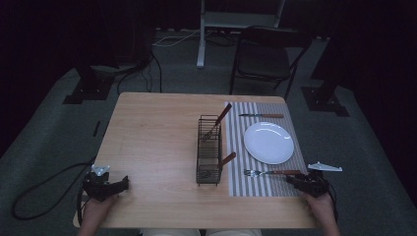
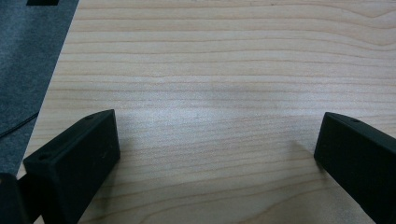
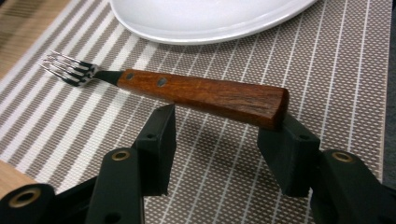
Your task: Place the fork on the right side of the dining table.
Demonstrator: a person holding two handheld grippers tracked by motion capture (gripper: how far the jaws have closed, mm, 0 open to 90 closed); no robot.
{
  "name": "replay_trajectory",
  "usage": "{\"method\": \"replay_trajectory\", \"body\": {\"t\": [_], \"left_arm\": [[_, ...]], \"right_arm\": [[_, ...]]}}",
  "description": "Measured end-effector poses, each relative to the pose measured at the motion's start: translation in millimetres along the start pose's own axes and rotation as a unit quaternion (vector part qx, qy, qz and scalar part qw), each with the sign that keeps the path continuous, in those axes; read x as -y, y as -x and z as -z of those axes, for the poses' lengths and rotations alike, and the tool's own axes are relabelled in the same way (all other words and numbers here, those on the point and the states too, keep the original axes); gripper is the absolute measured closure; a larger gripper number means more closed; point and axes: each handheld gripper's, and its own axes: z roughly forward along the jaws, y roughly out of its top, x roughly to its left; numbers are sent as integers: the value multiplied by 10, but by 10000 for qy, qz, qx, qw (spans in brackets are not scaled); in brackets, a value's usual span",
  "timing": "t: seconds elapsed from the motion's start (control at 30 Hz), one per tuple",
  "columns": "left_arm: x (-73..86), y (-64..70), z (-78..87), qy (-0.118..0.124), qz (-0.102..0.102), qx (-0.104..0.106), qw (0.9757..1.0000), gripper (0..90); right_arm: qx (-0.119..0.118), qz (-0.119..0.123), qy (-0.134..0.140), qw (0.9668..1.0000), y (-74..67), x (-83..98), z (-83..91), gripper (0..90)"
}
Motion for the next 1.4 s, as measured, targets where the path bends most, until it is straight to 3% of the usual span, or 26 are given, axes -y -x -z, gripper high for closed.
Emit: {"method": "replay_trajectory", "body": {"t": [0.17, 0.43, 0.5, 0.63, 0.7, 0.83, 0.93, 1.07, 1.4], "left_arm": [[0, 1, 0, 0, 4, 0, 10000, 5], [-1, 0, 1, -9, -1, 0, 10000, 5], [-1, 0, 2, -11, -1, 0, 10000, 5], [-1, 1, 0, -1, 10, 1, 10000, 5], [-1, 1, 1, -3, 10, 0, 10000, 5], [-1, 2, 0, -1, 11, 1, 10000, 5], [-1, 2, 0, -1, 11, 0, 10000, 5], [-1, 1, 0, -2, 9, 2, 10000, 5], [0, 2, 1, -1, 11, 1, 10000, 5]], "right_arm": [[261, 65, -27, 9996, 11, -7, -12, 412], [272, -104, 101, 9995, 16, 37, 15, 395], [365, -165, 184, 9990, -4, 51, 36, 380], [328, -245, 282, 9988, -65, 98, 62, 302], [297, -146, 232, 9992, -100, 115, 66, 215], [357, -102, 205, 9991, -154, 137, 67, 166], [647, -221, 361, 9970, -236, 184, 38, 126], [686, -289, 392, 9965, -292, 220, 14, 125], [1213, -428, 482, 9905, -460, 370, 54, 128]]}}
